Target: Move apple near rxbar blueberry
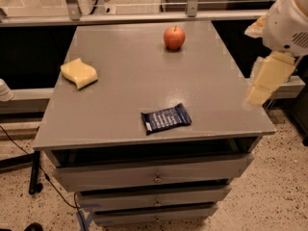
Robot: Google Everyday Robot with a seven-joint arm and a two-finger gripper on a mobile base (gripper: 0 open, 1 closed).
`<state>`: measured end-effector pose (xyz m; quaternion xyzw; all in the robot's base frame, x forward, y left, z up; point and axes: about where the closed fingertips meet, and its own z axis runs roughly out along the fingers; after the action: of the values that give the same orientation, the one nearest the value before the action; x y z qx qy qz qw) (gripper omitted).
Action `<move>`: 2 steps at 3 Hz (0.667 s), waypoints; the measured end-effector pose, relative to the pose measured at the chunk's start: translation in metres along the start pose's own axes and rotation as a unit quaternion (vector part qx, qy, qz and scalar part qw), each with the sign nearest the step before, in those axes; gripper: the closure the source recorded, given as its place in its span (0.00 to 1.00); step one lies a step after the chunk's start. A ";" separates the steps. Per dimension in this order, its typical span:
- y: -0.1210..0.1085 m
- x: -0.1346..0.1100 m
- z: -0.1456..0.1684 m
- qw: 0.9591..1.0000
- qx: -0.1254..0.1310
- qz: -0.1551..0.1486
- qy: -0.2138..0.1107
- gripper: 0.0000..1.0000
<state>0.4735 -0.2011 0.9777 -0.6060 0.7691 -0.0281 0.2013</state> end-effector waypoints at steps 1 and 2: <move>-0.045 -0.024 0.030 0.998 0.017 0.007 -0.063 0.00; -0.095 -0.038 0.050 0.989 0.039 0.037 -0.138 0.00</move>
Offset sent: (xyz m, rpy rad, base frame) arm 0.1892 0.0211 -0.0037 0.4930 -0.2205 -0.0451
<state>0.5854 -0.1807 0.9692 -0.5673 0.7540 0.0335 0.3294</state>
